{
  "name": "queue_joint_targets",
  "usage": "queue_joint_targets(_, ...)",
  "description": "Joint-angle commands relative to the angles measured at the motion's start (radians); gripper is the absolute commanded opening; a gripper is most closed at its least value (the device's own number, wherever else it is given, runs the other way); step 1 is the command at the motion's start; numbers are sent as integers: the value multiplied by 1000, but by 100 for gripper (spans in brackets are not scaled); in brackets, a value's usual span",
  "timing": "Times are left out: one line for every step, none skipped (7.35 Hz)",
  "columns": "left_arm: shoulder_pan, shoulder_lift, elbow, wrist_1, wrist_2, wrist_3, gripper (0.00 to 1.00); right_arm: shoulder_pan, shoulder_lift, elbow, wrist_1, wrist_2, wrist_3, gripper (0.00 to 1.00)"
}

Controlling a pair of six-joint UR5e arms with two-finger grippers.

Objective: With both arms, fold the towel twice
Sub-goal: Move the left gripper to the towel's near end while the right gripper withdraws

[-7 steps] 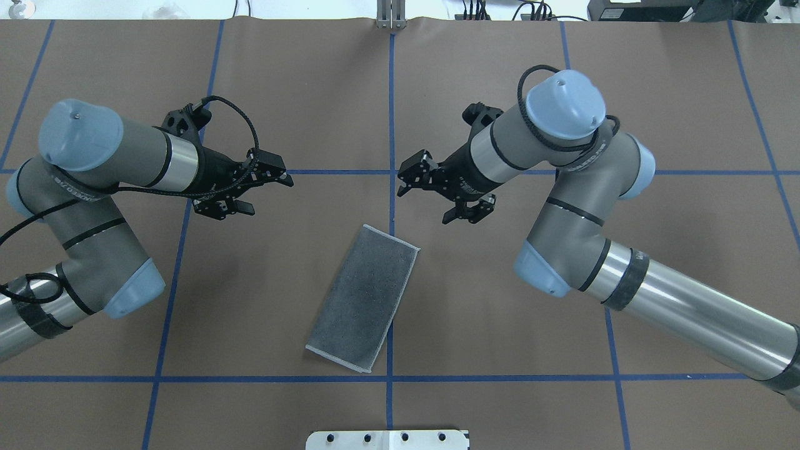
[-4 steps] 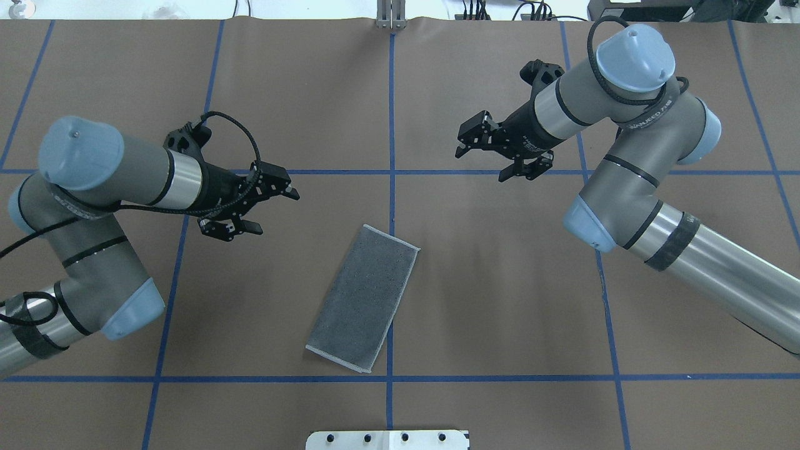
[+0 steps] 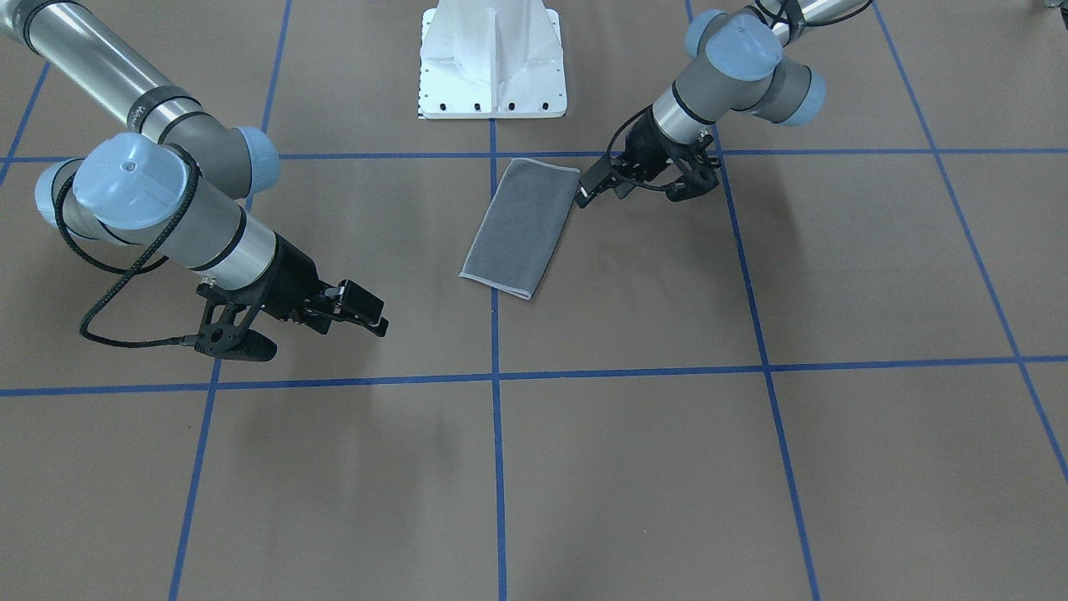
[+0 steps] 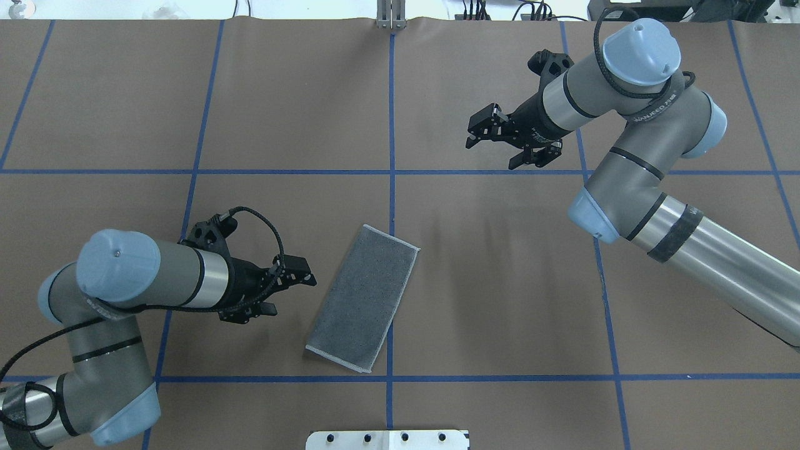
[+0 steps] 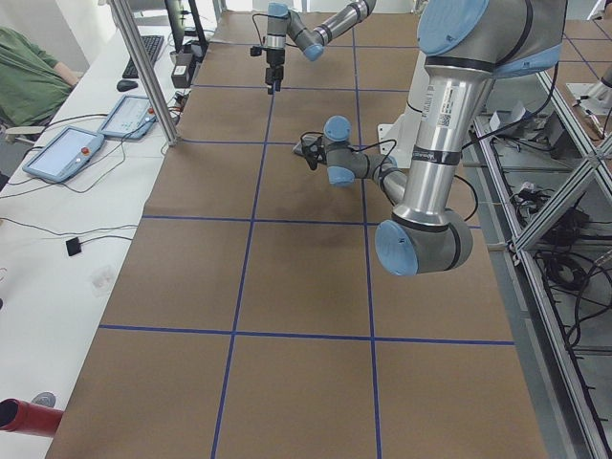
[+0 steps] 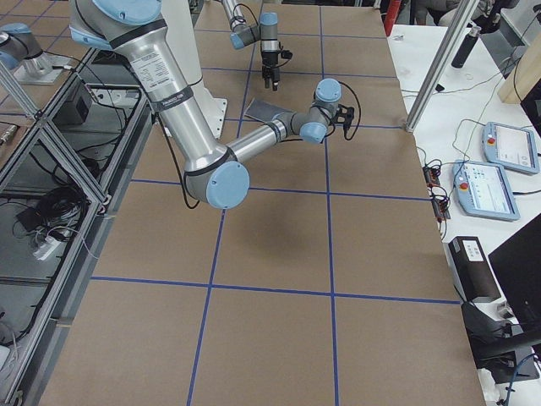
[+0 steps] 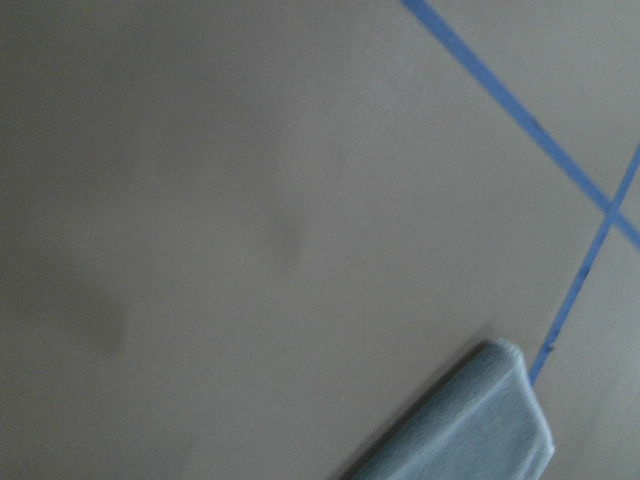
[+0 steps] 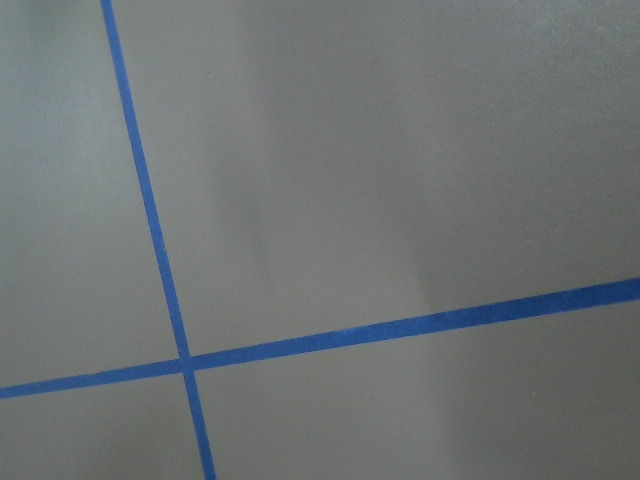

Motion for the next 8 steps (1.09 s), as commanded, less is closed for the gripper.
queue_joint_targets(90,6,-7,2,69,2,91,0,1,-1,-3,-1,1,100)
queue_joint_targets(100,3,-7,2,84,5,81,-2,2,-2,-3,-1,4,100)
queue_joint_targets(106,2,-4,2,88,7,74,-2,2,-2,-3,-1,7,100)
queue_joint_targets(106,2,-3,2,88,7,72,-2,5,-1,-4,-1,12,100)
queue_joint_targets(115,-1,0,2,88,7,71,-2,5,-1,-4,-1,13,100)
queue_joint_targets(126,-1,5,2,94,7,71,-2,5,-1,-4,-1,13,100)
queue_joint_targets(138,-3,6,2,109,7,71,-2,5,-1,-4,-1,13,100)
queue_joint_targets(143,-3,8,2,111,7,71,-2,5,-1,-4,-1,13,100)
